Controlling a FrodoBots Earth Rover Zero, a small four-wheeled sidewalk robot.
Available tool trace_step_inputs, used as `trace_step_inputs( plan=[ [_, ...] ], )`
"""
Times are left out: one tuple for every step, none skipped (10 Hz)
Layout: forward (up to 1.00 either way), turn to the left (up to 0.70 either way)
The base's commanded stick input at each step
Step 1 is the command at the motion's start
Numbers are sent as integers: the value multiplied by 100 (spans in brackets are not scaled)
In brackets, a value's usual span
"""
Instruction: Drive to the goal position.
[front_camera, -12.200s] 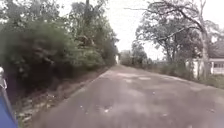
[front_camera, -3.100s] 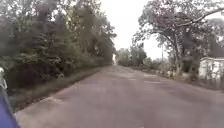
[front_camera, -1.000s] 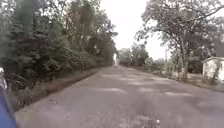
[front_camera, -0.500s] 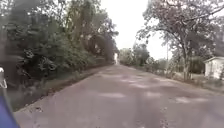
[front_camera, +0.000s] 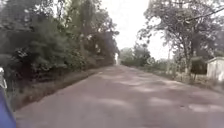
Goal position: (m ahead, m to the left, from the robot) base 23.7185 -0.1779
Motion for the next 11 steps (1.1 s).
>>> trace_step_inputs(
  plan=[
    [70,-1],
    [70,-1],
    [70,-4],
    [70,-18],
    [70,-21],
    [70,-11],
    [70,-1],
    [70,-1],
    [70,-1],
    [70,-1],
    [70,-1]
  ],
)
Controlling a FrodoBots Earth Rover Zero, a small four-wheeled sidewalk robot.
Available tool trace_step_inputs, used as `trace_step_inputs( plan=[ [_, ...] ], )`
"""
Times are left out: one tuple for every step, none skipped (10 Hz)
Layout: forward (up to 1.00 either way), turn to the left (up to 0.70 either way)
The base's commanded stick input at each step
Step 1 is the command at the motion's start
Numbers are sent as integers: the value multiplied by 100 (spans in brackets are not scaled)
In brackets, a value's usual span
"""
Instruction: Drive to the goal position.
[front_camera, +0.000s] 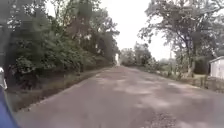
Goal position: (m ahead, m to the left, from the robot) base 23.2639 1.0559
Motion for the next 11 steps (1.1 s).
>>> trace_step_inputs(
  plan=[
    [70,-1],
    [70,-1],
    [70,-1],
    [70,-1],
    [70,-1],
    [70,-1],
    [70,-1],
    [70,-1],
    [70,-1],
    [70,-1],
    [70,-1]
  ],
)
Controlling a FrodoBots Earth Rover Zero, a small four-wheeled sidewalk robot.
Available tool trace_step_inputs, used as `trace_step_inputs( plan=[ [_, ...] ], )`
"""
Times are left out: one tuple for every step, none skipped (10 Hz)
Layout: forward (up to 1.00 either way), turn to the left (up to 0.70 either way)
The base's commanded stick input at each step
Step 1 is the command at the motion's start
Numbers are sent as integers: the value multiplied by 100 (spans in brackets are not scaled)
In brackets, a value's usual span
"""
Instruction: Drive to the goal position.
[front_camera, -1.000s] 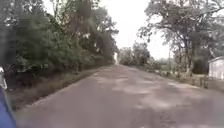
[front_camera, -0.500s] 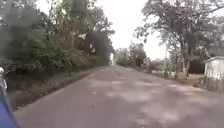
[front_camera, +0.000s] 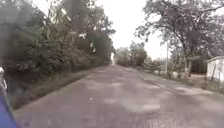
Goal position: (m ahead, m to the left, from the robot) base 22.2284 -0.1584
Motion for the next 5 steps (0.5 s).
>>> trace_step_inputs(
  plan=[
    [70,-1],
    [70,-1],
    [70,-1],
    [70,-1],
    [70,-1]
  ],
)
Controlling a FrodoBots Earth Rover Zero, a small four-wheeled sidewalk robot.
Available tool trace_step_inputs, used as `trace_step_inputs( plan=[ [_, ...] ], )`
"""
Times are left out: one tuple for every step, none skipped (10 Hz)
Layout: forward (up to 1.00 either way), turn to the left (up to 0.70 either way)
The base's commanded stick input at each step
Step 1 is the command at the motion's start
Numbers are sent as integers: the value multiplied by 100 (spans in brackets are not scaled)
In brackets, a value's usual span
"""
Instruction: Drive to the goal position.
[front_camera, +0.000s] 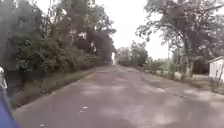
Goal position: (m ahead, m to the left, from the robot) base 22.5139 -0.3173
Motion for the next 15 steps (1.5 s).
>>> trace_step_inputs(
  plan=[
    [70,-1],
    [70,-1],
    [70,-1],
    [70,-1],
    [70,-1],
    [70,-1],
    [70,-1],
    [70,-1],
    [70,-1],
    [70,-1],
    [70,-1],
    [70,-1],
    [70,-1],
    [70,-1],
    [70,-1]
  ],
)
